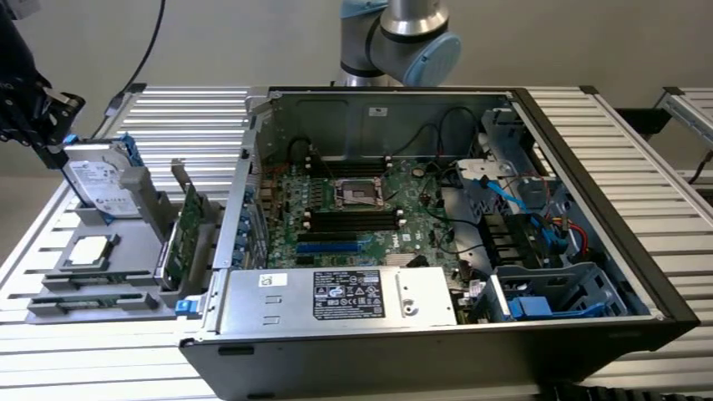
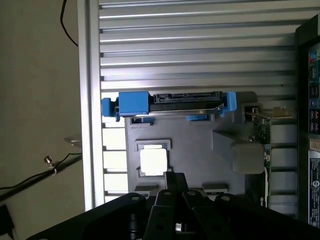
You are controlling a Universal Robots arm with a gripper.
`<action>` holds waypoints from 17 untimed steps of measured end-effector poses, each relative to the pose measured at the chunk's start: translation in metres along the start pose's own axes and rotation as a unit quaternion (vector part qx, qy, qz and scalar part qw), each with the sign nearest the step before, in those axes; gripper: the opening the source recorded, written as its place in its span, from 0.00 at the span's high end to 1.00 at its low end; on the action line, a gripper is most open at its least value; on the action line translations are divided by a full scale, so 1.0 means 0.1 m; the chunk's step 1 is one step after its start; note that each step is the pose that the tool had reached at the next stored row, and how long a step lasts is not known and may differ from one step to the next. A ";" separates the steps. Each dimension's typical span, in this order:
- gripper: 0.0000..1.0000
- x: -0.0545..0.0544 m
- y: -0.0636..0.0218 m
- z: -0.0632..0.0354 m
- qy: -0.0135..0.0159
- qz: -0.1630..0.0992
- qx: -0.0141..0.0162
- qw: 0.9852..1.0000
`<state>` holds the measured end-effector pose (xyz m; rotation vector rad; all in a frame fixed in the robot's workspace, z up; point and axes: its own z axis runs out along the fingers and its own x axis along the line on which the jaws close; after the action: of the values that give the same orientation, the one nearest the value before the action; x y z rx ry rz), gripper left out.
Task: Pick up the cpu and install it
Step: 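Pick up the cpu and move it towards the insertion slot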
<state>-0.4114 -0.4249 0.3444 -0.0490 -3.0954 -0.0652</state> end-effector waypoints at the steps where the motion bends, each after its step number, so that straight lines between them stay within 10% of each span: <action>1: 0.89 0.00 0.000 0.000 0.000 0.000 0.000 1.000; 11: 0.88 0.00 0.000 0.000 0.000 0.000 0.000 1.000; 17: 0.58 0.00 0.000 0.000 0.000 0.000 0.000 1.000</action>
<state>-0.4114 -0.4249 0.3444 -0.0489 -3.0954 -0.0652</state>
